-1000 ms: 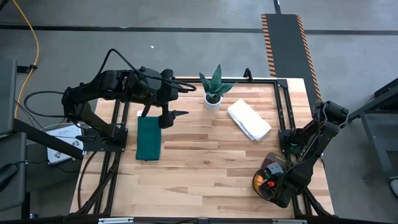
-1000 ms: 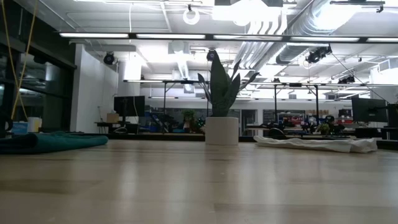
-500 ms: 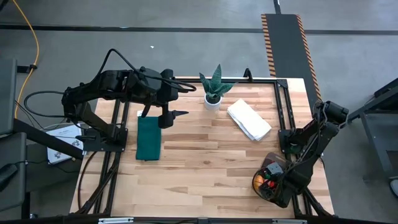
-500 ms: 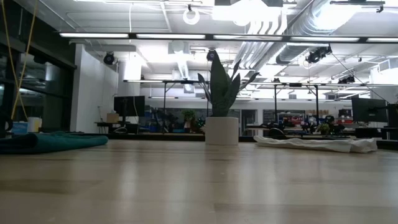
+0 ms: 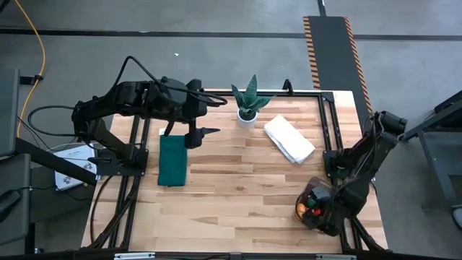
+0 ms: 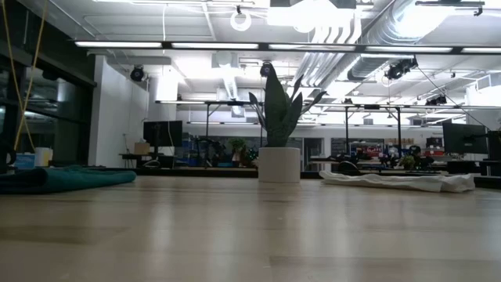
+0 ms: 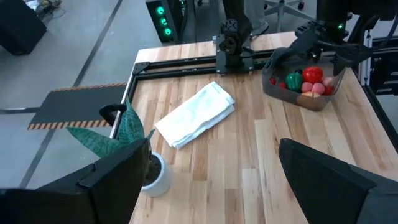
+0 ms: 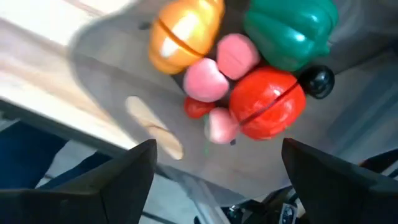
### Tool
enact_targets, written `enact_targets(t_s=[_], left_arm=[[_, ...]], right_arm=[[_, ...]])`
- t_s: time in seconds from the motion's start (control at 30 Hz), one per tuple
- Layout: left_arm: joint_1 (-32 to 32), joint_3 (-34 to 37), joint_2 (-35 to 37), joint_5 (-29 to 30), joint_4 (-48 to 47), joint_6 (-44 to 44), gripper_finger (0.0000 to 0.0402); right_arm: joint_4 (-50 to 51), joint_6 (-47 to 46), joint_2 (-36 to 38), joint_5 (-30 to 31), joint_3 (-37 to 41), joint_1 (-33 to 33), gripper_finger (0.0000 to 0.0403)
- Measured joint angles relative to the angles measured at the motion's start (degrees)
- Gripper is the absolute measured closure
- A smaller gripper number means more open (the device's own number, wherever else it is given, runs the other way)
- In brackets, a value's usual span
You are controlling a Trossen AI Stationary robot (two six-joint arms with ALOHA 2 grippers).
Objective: Pick and placing Produce into tupperware
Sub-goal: Return to home position
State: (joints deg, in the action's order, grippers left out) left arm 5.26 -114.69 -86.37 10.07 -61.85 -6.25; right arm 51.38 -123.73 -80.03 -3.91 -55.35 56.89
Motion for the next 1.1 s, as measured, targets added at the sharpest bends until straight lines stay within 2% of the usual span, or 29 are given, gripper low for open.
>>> enact_targets(t_s=[0.1,0.37,0.53,0.67,0.87,1.1], left_arm=[[0.00,0.00,0.00,0.02,0.84,-0.86,0.0053],[0.00,0.00,0.01,0.00,1.33,-0.98,0.0053],[0.00,-0.57,1.59,0.00,-0.08,-0.14,0.0053],[0.02,-5.36,2.49,-0.01,-5.58,2.03,0.0053],[0.04,-11.83,5.78,-1.74,-11.93,3.85,0.0053],[0.02,-11.92,13.36,-2.29,-14.53,6.96,0.0053]], right_arm=[[0.22,2.29,3.20,1.94,-0.02,-1.13,0.0076],[-0.56,7.52,12.64,13.23,-0.02,-2.88,0.0136],[-3.97,13.15,18.85,24.56,-0.02,-2.92,0.0197],[-8.50,20.08,23.31,34.71,-0.02,-2.92,0.0266],[-20.98,38.00,27.84,49.11,-0.07,-2.92,0.0388],[-42.69,67.56,29.27,58.97,-0.09,-2.94,0.0397]])
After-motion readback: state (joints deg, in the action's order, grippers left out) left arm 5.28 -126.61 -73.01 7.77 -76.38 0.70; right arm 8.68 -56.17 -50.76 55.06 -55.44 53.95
